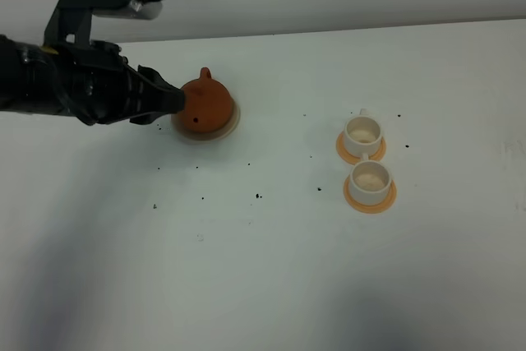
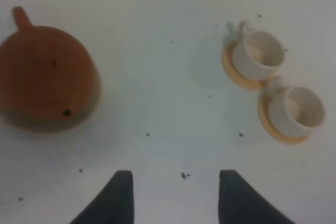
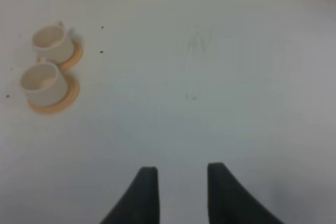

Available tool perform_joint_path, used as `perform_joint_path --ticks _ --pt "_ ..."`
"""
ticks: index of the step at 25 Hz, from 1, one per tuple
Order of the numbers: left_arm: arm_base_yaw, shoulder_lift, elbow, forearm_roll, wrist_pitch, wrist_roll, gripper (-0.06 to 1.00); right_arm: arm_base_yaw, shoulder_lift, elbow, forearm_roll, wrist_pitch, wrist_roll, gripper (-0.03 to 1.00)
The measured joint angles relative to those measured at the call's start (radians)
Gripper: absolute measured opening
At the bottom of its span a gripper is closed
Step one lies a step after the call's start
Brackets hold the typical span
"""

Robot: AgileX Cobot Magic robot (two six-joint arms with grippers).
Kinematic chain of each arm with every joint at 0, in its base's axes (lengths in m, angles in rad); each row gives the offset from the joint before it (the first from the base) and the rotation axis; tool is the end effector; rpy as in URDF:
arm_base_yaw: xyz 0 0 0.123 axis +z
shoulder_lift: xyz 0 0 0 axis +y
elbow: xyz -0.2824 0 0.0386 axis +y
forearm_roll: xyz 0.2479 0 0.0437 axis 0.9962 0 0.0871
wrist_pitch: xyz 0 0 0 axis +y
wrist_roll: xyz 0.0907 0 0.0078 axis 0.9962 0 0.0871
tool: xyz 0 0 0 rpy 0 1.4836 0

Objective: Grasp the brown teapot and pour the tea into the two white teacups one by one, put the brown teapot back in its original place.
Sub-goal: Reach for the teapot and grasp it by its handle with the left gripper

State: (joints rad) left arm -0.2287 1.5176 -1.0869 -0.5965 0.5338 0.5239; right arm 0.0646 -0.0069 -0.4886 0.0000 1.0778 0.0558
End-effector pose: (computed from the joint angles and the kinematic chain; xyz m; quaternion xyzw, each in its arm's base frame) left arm 0.3134 -0.0997 0.2807 0.1563 0.9048 -0.1763 0.3546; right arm -0.0053 -0.0003 0.2726 -0.0038 0.8588 0.0308 0.5114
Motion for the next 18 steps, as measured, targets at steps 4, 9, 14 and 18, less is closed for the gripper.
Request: perform_joint_path --ticks 4,9,14,18 --pt "0.0 0.105 -0.146 0.194 0.103 -0.178 0.39 0.0 0.0 0.0 0.0 0.0 0.0 0.24" --pt "0.0 0.29 -0.368 0.261 0.207 -0.242 0.39 0.0 0.0 0.0 0.0 0.0 0.0 0.24" --pt "-0.022 0.475 -0.637 0.271 0.301 -0.265 0.39 0.0 0.0 0.0 0.0 0.0 0.0 0.24" --pt "-0.048 0.614 -0.852 0.278 0.35 -0.301 0.41 0.0 0.0 0.0 0.0 0.0 0.0 0.24"
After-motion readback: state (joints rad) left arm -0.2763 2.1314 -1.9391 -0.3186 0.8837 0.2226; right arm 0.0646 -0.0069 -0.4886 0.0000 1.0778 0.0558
